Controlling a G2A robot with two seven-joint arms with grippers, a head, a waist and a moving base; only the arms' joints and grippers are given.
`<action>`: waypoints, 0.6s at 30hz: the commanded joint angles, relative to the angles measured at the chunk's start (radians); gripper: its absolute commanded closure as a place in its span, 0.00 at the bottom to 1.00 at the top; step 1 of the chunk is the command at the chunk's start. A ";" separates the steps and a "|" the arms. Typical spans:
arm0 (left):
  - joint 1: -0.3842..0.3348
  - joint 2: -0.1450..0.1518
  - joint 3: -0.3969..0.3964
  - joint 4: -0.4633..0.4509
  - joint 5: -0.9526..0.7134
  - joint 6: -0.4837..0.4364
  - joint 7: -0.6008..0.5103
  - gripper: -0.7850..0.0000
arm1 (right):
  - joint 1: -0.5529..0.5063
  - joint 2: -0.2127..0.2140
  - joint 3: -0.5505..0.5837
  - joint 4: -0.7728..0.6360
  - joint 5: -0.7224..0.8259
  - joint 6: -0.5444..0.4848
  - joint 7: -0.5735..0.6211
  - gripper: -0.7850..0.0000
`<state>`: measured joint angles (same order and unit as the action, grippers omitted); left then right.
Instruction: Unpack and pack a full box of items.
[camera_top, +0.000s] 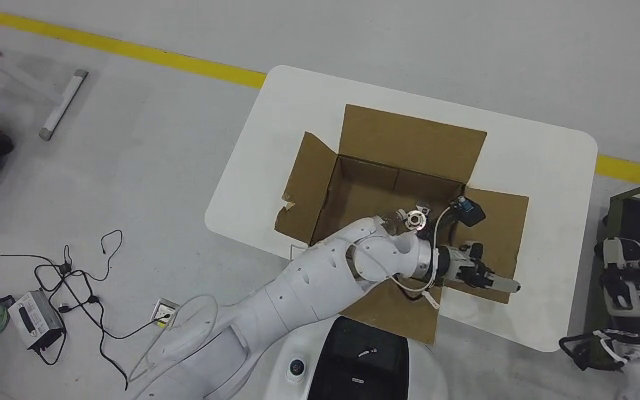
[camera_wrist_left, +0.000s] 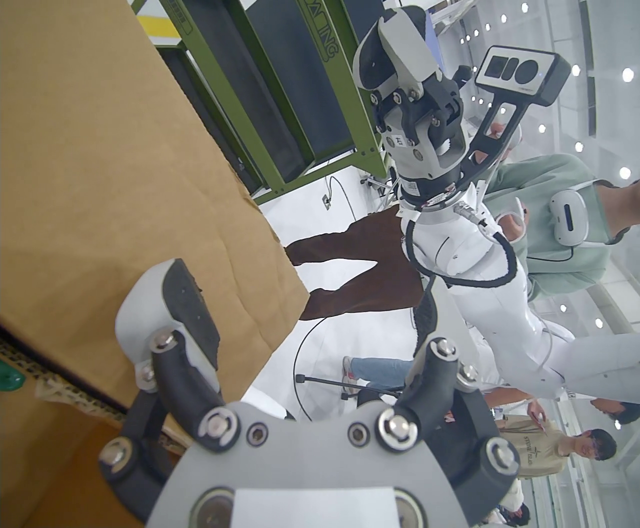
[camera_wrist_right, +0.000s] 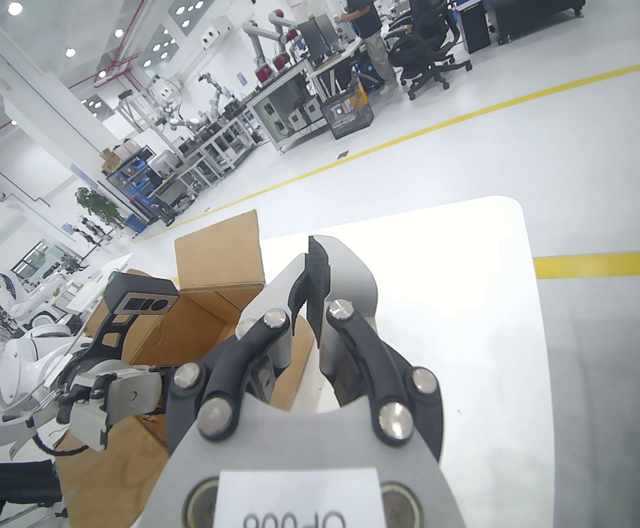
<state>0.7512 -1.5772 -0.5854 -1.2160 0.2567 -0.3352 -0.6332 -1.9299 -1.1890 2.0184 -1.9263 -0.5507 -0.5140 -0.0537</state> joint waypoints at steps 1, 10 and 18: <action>0.007 0.004 -0.009 -0.027 0.028 0.021 -0.002 0.00 | 0.003 -0.001 -0.003 0.000 -0.001 0.000 0.001 1.00; 0.035 0.047 -0.110 -0.212 0.185 0.011 -0.027 0.00 | 0.004 -0.006 -0.003 -0.010 0.007 -0.010 0.003 1.00; 0.106 0.109 -0.237 -0.426 0.525 0.042 -0.088 0.00 | 0.001 -0.010 -0.016 -0.017 0.007 -0.019 0.011 1.00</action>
<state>0.8408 -1.4782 -0.7957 -1.6130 0.7264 -0.3000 -0.7092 -1.9287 -1.1988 2.0038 -1.9424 -0.5437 -0.5323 -0.0445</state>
